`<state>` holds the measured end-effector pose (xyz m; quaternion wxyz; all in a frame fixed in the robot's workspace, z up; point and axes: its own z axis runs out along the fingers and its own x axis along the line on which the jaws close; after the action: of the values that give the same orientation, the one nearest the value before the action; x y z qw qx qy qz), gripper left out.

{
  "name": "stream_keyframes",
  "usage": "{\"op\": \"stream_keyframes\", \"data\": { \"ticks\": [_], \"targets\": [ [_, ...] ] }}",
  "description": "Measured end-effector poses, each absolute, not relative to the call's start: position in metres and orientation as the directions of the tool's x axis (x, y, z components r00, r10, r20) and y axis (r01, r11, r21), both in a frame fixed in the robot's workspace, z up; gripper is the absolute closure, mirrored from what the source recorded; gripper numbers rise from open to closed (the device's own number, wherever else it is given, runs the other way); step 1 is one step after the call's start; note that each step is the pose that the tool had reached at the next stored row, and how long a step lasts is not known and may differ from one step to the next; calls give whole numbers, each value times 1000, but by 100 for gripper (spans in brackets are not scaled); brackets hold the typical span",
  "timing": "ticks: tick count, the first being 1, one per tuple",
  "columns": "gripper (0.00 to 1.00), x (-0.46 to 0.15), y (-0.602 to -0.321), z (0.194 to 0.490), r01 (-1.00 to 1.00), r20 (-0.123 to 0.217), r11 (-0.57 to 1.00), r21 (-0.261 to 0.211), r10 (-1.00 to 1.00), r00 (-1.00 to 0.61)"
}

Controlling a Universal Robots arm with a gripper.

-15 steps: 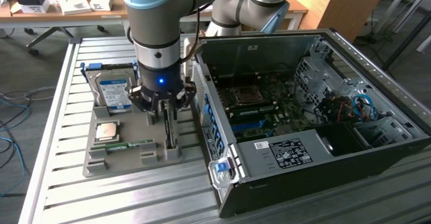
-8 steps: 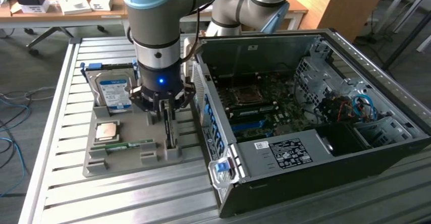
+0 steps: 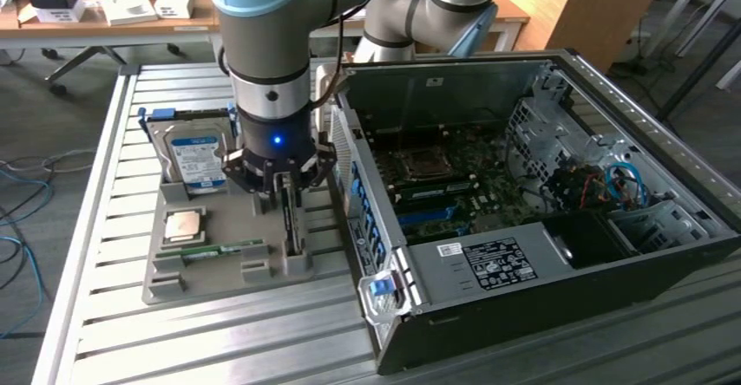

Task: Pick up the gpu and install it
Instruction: 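Pick up the gpu and move the gpu toward the slot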

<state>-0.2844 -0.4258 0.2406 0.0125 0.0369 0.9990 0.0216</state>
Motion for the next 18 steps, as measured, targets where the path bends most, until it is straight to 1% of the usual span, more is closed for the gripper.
{"op": "stream_keyframes", "data": {
  "ticks": [18],
  "targets": [
    [61,-283,-426,236,73,-23,996,44,74,-997]
  ]
}}
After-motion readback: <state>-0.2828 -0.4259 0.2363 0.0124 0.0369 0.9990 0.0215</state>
